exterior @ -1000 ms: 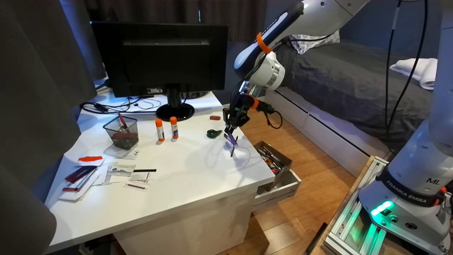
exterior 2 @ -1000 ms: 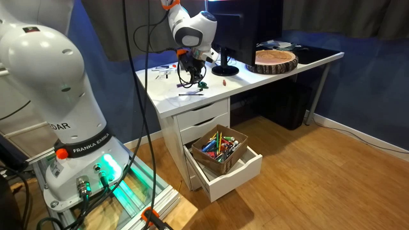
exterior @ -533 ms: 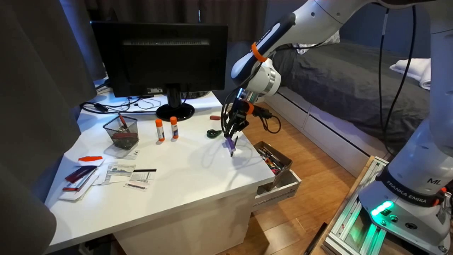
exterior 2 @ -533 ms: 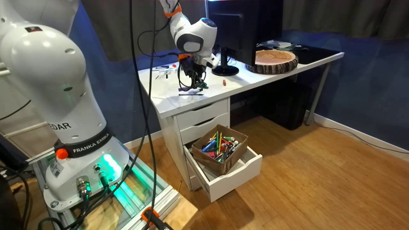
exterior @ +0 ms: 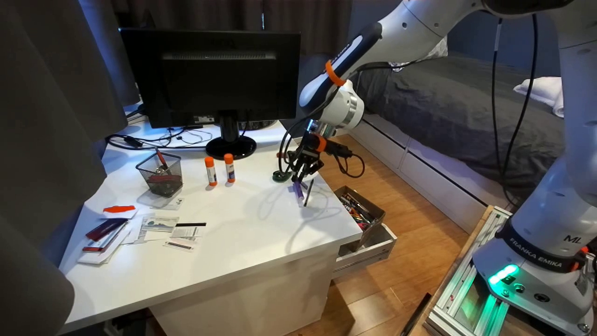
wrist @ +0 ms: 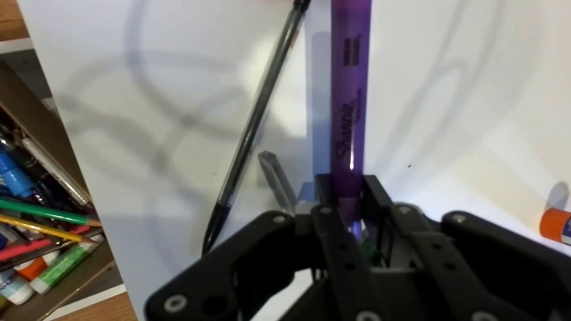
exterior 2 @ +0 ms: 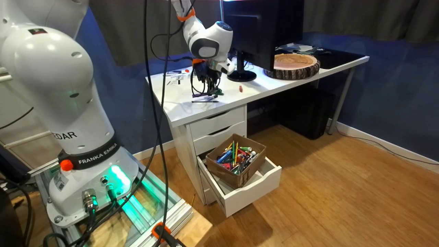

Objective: Remove the purple marker from the box in the drawer and put it on the counter

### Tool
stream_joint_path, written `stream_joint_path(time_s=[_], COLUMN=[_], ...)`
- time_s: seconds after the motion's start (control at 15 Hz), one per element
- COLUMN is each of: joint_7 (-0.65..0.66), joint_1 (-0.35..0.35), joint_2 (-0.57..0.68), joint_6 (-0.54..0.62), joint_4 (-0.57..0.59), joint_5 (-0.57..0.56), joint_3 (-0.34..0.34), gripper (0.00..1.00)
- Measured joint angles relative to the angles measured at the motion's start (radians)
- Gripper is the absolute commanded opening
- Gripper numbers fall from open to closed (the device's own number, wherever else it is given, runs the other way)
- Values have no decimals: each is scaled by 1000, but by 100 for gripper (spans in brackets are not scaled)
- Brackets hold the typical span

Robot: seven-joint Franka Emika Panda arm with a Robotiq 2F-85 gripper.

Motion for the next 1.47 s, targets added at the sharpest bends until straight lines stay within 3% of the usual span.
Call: stream_joint_path(time_s=[0.07, 0.2, 0.67, 1.13, 1.47], joint_7=[10, 26, 33, -77, -281], joint_1=[4, 10, 15, -24, -63], joint_2=[3, 10, 9, -102, -245], joint_6=[4, 11, 82, 105, 69], joint_4=[5, 14, 21, -18, -125], joint_5=[-8, -26, -47, -47, -48], joint_3=[-2, -4, -4, 37, 53], gripper=[40, 50, 98, 100, 100])
